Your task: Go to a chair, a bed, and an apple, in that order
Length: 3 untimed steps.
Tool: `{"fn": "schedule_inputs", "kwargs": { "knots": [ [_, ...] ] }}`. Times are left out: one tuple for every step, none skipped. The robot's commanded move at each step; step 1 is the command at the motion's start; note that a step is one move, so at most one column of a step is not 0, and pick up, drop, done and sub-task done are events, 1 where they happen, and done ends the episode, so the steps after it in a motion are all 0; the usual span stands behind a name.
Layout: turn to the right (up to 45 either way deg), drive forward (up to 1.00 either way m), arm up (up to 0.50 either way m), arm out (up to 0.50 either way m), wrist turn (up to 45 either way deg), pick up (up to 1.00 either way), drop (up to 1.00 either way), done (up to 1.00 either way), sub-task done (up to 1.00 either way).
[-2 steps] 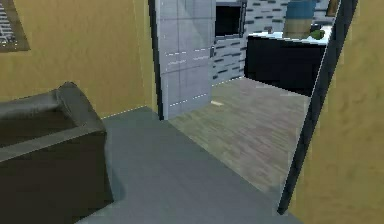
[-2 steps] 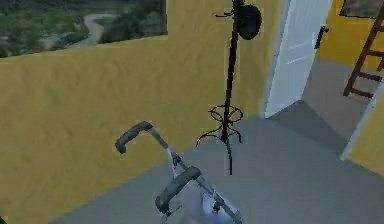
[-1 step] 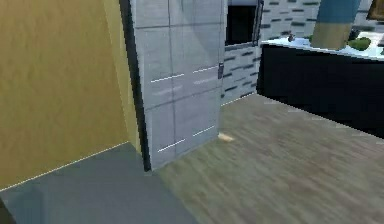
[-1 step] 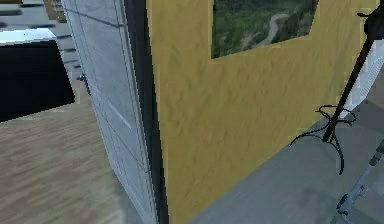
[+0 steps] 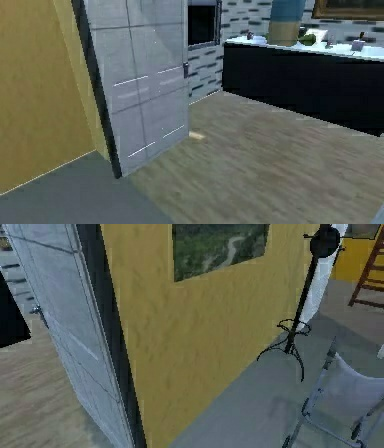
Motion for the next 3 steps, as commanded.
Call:
{"fn": "schedule_inputs", "kwargs": {
  "knots": [
    [0.0,0.15,0.0,0.0,0.0,0.0,0.0,0.0,0.0],
    [18.0,0.0,0.0,0.0,0.0,0.0,0.0,0.0,0.0],
    [0.0,1.0,0.0,0.0,0.0,0.0,0.0,0.0,0.0]
  ]
}}
